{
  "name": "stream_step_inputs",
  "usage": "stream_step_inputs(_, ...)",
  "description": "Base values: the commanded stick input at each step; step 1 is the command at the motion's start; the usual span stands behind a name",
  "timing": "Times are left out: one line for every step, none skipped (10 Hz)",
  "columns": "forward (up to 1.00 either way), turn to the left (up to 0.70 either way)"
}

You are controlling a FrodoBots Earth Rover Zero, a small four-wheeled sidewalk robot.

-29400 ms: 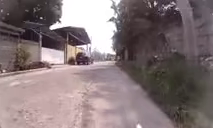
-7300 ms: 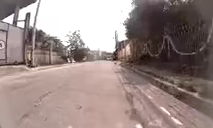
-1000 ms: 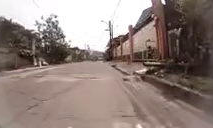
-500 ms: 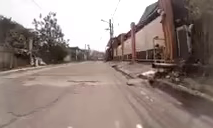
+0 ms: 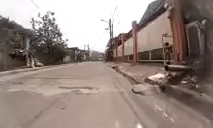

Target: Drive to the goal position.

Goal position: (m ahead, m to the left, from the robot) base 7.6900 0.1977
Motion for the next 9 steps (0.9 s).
stream_step_inputs(1.00, 0.00)
stream_step_inputs(1.00, 0.00)
stream_step_inputs(1.00, 0.00)
stream_step_inputs(1.00, 0.00)
stream_step_inputs(1.00, 0.00)
stream_step_inputs(1.00, 0.00)
stream_step_inputs(1.00, 0.00)
stream_step_inputs(1.00, 0.00)
stream_step_inputs(1.00, 0.00)
